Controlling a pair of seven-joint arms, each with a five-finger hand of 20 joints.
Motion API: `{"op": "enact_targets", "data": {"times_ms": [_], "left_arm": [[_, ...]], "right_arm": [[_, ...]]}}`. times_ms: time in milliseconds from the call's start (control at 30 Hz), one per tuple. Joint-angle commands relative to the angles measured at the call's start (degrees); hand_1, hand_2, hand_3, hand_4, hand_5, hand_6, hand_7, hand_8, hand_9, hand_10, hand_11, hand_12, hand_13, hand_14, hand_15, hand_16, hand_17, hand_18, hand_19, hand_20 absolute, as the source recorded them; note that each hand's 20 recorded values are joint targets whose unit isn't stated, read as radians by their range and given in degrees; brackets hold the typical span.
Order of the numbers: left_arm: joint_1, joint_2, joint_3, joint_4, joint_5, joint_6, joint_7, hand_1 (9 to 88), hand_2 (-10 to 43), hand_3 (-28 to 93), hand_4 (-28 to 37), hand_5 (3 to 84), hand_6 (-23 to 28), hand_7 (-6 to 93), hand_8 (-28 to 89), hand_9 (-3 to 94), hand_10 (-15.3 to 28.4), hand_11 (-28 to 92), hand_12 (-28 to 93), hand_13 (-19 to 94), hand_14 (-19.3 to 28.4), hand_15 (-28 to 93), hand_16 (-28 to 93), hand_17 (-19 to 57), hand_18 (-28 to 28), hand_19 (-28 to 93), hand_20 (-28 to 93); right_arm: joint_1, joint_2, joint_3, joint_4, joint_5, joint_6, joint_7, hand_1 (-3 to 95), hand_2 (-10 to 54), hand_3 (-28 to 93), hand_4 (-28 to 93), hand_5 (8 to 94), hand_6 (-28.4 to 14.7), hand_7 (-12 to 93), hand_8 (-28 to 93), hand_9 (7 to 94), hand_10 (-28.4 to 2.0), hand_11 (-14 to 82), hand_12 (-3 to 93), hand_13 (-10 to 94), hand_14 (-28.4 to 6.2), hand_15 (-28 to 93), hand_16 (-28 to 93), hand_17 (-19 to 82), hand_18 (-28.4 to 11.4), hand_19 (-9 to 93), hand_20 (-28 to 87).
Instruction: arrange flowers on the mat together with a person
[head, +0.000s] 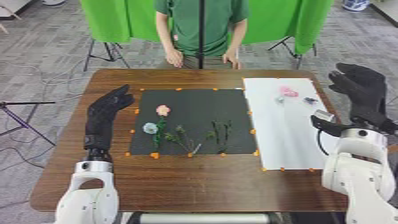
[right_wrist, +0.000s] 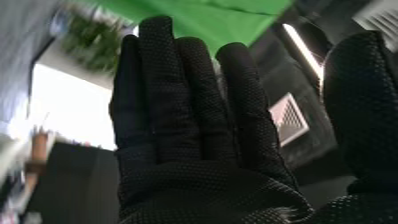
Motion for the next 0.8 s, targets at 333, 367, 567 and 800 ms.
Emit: {"op": "enact_targets", "data": {"times_ms": [333, 367, 567, 800], "left_arm": [[0.98, -0.41, 0.42, -0.36, 0.55, -0.08, -0.67, 26.0, 4.8, 67, -21.1, 49.5, 3.6, 12.2, -5, 47.4, 13.7, 20, 16, 38, 18.0, 24, 3, 7.0, 14.1, 17, 23], [0.83, -0.41, 0.45, -0.27, 0.53, -0.14, -0.92, 25.9, 4.8, 67, -21.0, 49.5, 3.6, 12.2, -5, 47.3, 13.7, 20, 16, 38, 17.9, 24, 3, 7.0, 14.1, 17, 23], [0.72, -0.46, 0.35, -0.16, 0.44, -0.14, -0.49, 26.0, 4.8, 67, -21.0, 49.5, 3.7, 12.2, -5, 47.4, 13.7, 20, 16, 38, 18.0, 24, 3, 6.9, 14.2, 17, 23], [0.39, -0.26, 0.25, 0.11, 0.48, -0.44, -0.59, 25.9, 4.8, 67, -20.8, 49.5, 3.6, 12.3, -5, 47.3, 13.6, 20, 16, 38, 18.0, 24, 3, 6.9, 14.2, 18, 23]], "right_arm": [[9.61, 7.55, -2.67, 16.96, -40.29, -30.35, 20.02, 34.6, -9.5, 68, -19, 62.0, 1.7, 14, -9, 76.0, -13.1, 23.7, 24.0, 79, -7.5, 43, 31, 39, -20.2, 71, 47], [9.28, 7.63, -2.37, 16.88, -39.67, -31.87, 20.02, 34.7, -9.5, 68, -19, 62.2, 1.8, 14, -9, 76.5, -13.0, 23.8, 24.1, 80, -7.2, 43, 31, 39, -20.3, 72, 47], [9.37, 7.97, -3.54, 18.59, -37.04, -31.26, 18.50, 34.5, -9.5, 68, -20, 61.8, 2.7, 14, -9, 76.4, -12.7, 23.3, 24.1, 82, -6.3, 43, 32, 41, -19.8, 73, 46], [11.17, 7.99, -6.96, 20.86, -35.78, -32.39, 17.20, 34.1, -9.5, 68, -20, 60.9, 2.8, 14, -9, 76.3, -11.6, 21.8, 23.5, 83, -5.9, 42, 32, 41, -19.7, 74, 46]]}}
